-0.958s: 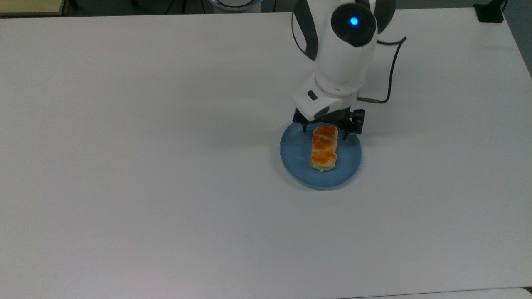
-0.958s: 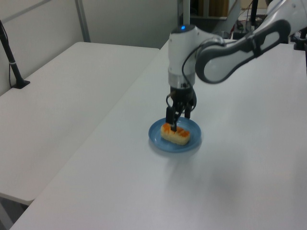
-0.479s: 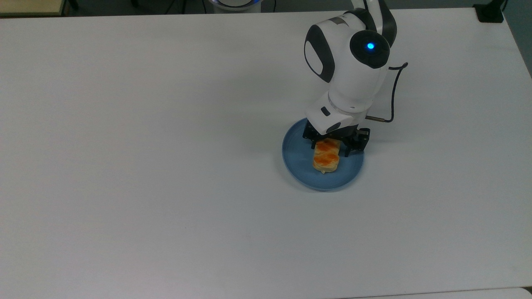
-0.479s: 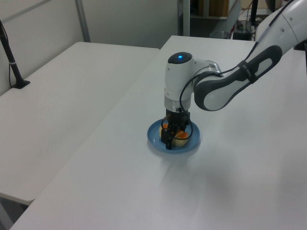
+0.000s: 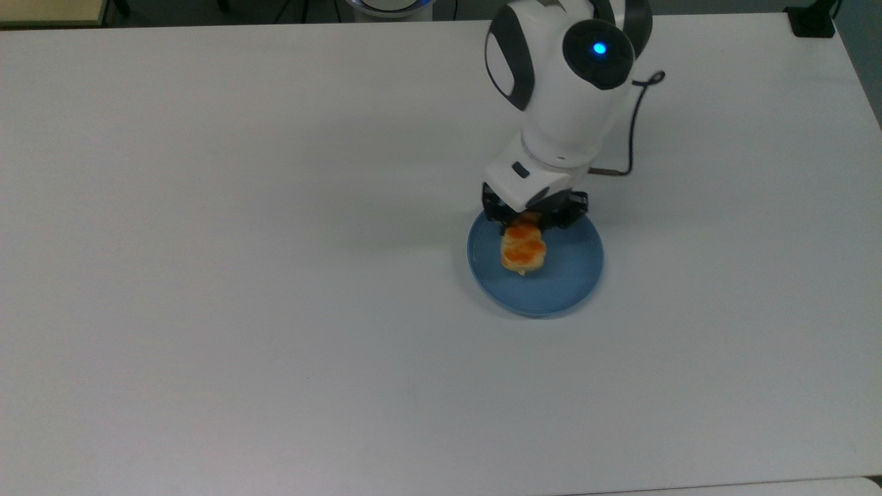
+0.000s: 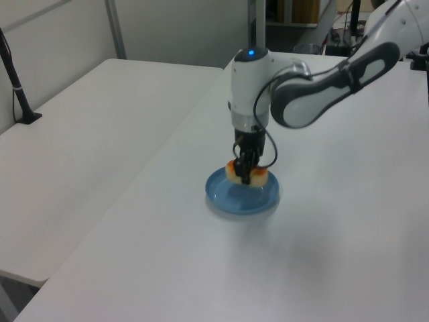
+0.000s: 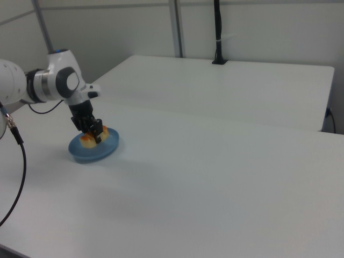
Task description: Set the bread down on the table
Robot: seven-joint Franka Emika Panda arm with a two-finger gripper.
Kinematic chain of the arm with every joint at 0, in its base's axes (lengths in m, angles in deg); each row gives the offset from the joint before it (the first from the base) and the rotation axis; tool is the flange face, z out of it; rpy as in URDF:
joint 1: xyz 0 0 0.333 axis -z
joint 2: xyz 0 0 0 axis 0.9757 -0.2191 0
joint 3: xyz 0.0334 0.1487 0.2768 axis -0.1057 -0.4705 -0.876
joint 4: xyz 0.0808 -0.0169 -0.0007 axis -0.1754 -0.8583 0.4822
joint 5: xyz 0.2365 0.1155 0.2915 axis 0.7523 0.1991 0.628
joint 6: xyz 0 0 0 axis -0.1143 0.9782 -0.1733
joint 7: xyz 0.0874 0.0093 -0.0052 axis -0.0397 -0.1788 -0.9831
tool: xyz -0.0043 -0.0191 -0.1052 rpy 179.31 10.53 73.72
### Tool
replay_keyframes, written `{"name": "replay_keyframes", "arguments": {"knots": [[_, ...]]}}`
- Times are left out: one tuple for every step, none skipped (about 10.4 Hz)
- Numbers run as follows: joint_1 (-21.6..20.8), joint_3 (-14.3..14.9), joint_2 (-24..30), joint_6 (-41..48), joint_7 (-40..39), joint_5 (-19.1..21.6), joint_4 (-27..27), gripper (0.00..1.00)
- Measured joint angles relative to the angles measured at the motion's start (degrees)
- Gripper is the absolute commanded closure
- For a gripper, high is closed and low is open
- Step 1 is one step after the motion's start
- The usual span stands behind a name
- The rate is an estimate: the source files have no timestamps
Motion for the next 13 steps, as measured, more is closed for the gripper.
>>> {"name": "replay_keyframes", "arguments": {"knots": [[1.50, 0.31, 2.44, 4.04, -6.04, 0.79, -0.99, 0.49], [3.12, 1.06, 5.49, 6.74, -12.19, 1.45, -3.79, 0.49], [4.74, 2.17, 8.45, 7.89, -17.23, 1.77, -7.83, 0.47], [6.04, 3.54, 10.47, 7.98, -20.69, 1.84, -11.79, 0.45], [6.84, 5.17, 11.31, 7.99, -23.88, 1.85, -15.20, 0.42], [7.28, 6.59, 11.28, 7.85, -26.82, 1.84, -18.11, 0.41], [7.32, 7.75, 11.04, 7.24, -28.43, 1.84, -20.31, 0.24], [7.30, 8.38, 10.90, 7.04, -29.01, 1.84, -21.63, 0.00], [7.30, 8.63, 10.90, 7.03, -29.27, 1.84, -22.43, 0.00], [7.27, 8.86, 10.91, 7.03, -29.28, 1.84, -22.66, 0.00], [7.27, 9.19, 11.03, 7.03, -29.28, 1.84, -22.65, 0.00], [7.26, 9.57, 11.37, 7.03, -29.28, 1.84, -22.34, 0.00], [7.26, 9.84, 12.18, 7.30, -29.28, 1.84, -21.45, 0.00]]}}
